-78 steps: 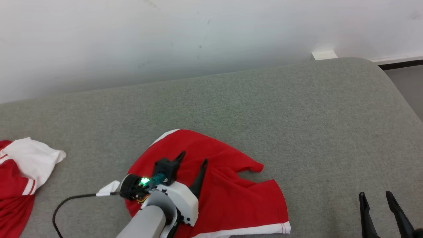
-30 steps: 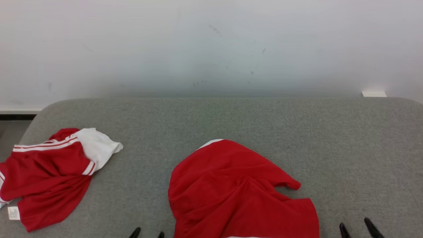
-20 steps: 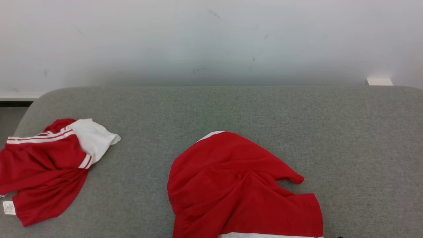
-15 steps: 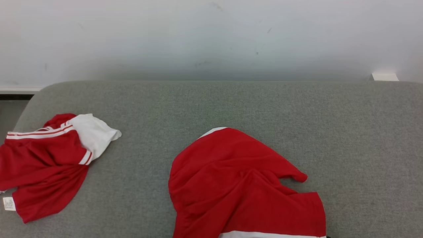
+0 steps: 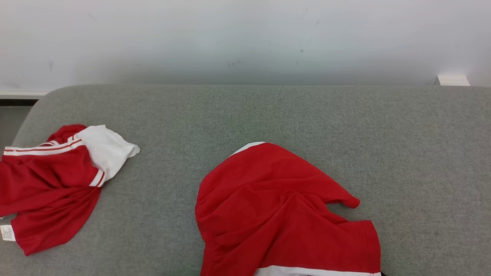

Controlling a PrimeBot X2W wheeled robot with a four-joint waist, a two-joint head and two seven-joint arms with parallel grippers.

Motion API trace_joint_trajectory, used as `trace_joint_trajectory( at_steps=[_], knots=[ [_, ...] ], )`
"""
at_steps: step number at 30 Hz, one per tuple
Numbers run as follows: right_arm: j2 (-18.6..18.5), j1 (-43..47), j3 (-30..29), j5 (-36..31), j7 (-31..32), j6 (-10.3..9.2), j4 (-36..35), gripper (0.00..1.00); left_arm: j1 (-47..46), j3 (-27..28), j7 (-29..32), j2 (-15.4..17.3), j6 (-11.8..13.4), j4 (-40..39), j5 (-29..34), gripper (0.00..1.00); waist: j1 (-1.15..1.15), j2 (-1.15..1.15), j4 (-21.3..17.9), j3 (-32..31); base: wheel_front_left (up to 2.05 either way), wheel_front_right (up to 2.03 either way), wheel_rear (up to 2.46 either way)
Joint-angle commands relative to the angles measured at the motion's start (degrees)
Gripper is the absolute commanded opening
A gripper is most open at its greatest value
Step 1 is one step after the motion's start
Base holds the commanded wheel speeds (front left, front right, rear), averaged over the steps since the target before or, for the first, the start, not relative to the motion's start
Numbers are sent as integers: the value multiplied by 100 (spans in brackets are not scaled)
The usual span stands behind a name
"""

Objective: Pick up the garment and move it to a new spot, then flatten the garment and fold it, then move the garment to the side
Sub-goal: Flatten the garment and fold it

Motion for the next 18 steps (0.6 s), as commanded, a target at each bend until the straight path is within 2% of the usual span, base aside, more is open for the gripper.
trace_joint_trajectory(
  at_steps=[1, 9, 18],
  knots=[
    [-6, -68, 3, 66, -39, -17, 21, 100, -46, -7, -56, 14, -12, 45, -48, 100, 0, 0, -11, 1, 0, 0, 0],
    [-5, -64, 31, 111, -154, -17, 169, 100, -14, 67, -158, 178, -6, -87, -241, 100, 0, 0, -6, -76, 0, 0, 0],
    [-1, -100, 75, 155, -178, -17, 205, 100, 131, -45, 48, 342, -12, -598, -628, 100, 0, 0, 45, -140, 0, 0, 0]
  ],
)
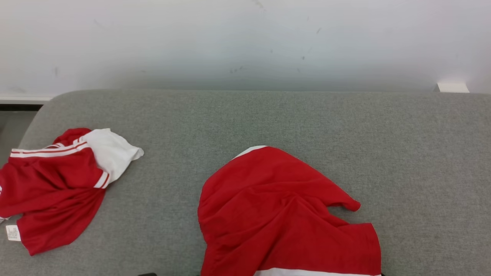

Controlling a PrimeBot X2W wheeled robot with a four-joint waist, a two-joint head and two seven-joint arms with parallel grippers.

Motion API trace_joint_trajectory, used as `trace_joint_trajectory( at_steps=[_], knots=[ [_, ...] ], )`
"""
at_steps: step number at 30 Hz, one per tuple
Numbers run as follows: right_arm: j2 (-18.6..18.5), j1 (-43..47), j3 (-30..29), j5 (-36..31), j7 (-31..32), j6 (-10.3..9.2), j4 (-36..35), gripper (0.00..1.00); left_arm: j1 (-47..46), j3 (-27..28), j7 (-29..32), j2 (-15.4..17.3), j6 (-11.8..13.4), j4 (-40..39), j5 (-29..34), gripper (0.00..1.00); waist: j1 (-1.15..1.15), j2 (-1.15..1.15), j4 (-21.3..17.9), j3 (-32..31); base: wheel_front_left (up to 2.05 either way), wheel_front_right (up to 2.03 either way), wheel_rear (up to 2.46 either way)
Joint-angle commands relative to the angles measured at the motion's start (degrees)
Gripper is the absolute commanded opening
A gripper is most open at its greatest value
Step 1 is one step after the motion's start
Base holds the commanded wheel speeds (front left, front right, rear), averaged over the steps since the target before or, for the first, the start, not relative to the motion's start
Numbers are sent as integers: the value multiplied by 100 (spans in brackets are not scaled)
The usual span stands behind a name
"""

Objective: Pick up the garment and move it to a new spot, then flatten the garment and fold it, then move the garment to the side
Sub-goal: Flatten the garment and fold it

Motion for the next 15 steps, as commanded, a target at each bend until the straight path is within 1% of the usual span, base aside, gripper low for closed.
trace_joint_trajectory(
  at_steps=[1, 5, 12, 13, 15],
  knots=[
    [2, -59, 17, 50, -22, -17, 6, 100, 45, -64, 59, 73, -13, -61, -123, 100, 0, 0, -4, 3, 0, 0, 0],
    [0, -98, 50, 83, -41, -17, 15, 100, 50, -156, 111, 144, -16, -174, -339, 100, 0, 0, -25, 15, 0, 0, 0],
    [22, -164, 105, 103, -96, -17, 98, 100, -160, -248, -41, 142, -18, -102, -409, 100, 0, 0, -46, 75, 0, 0, 0],
    [30, -182, 123, 108, -90, -17, 110, 100, -187, -283, -50, 144, -18, -83, -431, 98, 0, 0, -54, 88, 0, 0, 0],
    [42, -225, 156, 122, -81, -17, 144, 100, -254, -355, -76, 144, -18, -47, -455, 83, 0, 0, -69, 115, 0, 0, 0]
  ],
)
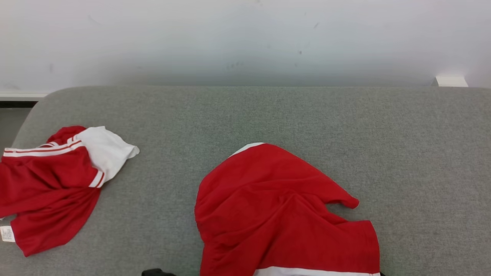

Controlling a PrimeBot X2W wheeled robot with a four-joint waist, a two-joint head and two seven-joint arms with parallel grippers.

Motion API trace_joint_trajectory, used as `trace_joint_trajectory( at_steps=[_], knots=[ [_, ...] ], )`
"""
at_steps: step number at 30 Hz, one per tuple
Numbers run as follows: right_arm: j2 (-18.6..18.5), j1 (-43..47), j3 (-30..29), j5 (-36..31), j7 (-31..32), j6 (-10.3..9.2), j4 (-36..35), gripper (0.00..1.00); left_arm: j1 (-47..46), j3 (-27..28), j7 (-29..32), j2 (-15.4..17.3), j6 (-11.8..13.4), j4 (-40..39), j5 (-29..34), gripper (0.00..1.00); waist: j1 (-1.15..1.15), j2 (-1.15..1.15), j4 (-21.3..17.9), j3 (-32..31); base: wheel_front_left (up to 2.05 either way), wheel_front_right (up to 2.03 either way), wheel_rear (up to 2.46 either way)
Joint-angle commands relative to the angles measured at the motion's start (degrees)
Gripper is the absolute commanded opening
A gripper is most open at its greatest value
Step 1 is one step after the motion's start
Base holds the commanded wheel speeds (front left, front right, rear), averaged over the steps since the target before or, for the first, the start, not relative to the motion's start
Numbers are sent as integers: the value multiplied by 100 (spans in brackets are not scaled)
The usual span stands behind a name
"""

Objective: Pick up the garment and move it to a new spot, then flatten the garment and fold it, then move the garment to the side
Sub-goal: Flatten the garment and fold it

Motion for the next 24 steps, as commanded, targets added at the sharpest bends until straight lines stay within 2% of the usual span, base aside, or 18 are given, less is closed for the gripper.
trace_joint_trajectory(
  at_steps=[1, 4, 5, 6, 7, 8, 11, 13, 16, 17, 24],
  knots=[
    [24, -107, 31, 42, -10, -17, 58, 100, -115, -47, -80, 10, -18, 56, -79, 73, 0, 0, -17, 33, 0, 0, 0],
    [43, -195, 127, 63, 0, -17, 108, 100, -196, -163, -120, 34, -19, 145, -137, 48, 0, 0, -23, 48, 0, 0, 0],
    [52, -225, 182, 81, -14, -17, 110, 100, -231, -206, -124, 29, -19, 172, -174, 37, 0, 0, -25, 51, 0, 0, 0],
    [59, -260, 221, 131, -46, -17, 95, 70, -268, -277, -129, 18, -19, 195, -213, 19, 0, 0, -26, 55, 0, 0, 0],
    [58, -284, 266, 199, -60, -17, 77, 24, -317, -347, -137, 24, -19, 222, -272, 0, 0, 0, -25, 56, 0, 0, 0],
    [48, -297, 333, 305, -51, -17, 52, 0, -367, -435, -136, 46, -19, 249, -345, 0, 0, 0, -22, 49, 0, 0, 0],
    [-64, -326, 424, 675, -118, -17, -99, 0, -496, -680, -122, 135, -19, 302, -525, 0, 0, 0, -21, -4, 0, 0, 0],
    [-140, -310, 331, 1047, -187, -17, -305, 0, -555, -793, -81, 211, -19, 227, -797, 0, 0, 0, -36, -54, 0, 0, 0],
    [-420, -258, 118, 1710, -166, -17, -749, 0, -570, -960, 88, 494, -19, -80, -1323, 0, 0, 0, -88, -155, 0, 0, 0],
    [-420, -258, 118, 1710, -166, -17, -749, 0, -570, -960, 88, 494, -19, -80, -1323, 0, 0, 0, -88, -155, 0, 0, 0],
    [-1402, 60, -412, 3164, 229, -16, -2056, 0, -624, -1069, 839, 1471, -19, -1378, -2540, 0, 0, 0, -135, -438, 0, 0, 0]
  ],
)
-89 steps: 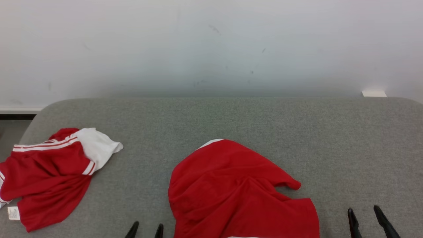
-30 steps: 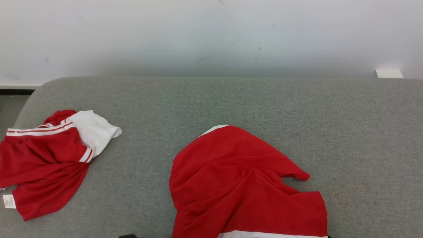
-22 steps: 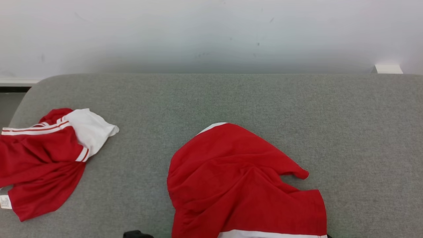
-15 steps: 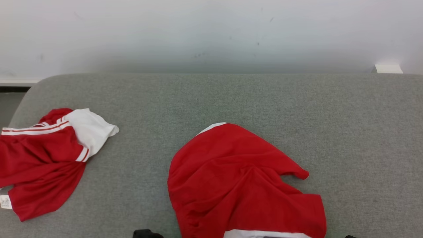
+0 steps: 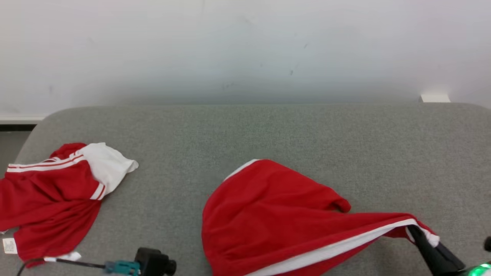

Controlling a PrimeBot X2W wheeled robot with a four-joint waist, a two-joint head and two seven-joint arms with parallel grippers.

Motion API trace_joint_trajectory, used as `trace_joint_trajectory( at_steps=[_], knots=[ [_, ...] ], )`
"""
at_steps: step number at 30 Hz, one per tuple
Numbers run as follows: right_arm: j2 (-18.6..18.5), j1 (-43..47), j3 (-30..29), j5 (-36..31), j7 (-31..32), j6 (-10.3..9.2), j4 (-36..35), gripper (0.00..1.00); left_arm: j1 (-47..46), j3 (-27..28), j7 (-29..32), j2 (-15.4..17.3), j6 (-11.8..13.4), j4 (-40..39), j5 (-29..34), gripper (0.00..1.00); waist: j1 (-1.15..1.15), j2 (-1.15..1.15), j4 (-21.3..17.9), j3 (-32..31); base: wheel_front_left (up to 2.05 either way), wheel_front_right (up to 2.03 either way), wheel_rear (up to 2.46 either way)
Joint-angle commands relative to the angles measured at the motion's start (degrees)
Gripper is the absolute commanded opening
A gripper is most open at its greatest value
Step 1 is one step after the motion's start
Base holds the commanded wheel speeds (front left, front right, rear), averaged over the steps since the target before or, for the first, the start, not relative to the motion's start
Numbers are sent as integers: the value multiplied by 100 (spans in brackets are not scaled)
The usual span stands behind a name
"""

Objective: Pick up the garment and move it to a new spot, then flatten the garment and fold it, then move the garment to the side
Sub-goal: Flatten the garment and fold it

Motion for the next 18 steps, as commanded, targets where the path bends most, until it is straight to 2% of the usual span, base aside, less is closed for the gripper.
trace_joint_trajectory(
  at_steps=[1, 7, 12, 15, 18],
  knots=[
    [-209, 150, -104, 259, 81, -15, -269, 0, -92, 42, 100, 166, -19, -268, -221, 0, 0, 0, -6, -100, 0, 0, 0],
    [-1052, 785, -704, 1291, 431, -15, -1717, 0, -268, 209, 406, 616, -19, -1489, -940, 0, 0, 0, -24, -282, 0, 0, 0],
    [-1683, 1232, -1628, 1936, 419, -15, -2877, 0, -690, 496, 567, 793, -20, -2532, -1666, 0, 0, 0, -86, -240, 0, 0, 0],
    [-1997, 1191, -2258, 2203, 487, -15, -3197, 0, -1263, 709, 792, 837, -20, -2704, -1994, 0, 0, 0, -111, -72, 0, 0, 0],
    [-2289, 852, -2639, 2291, 755, -15, -3084, 0, -2091, 797, 1204, 826, -2, -2371, -1998, 0, 0, 0, -107, 99, 0, 0, 0]
  ],
)
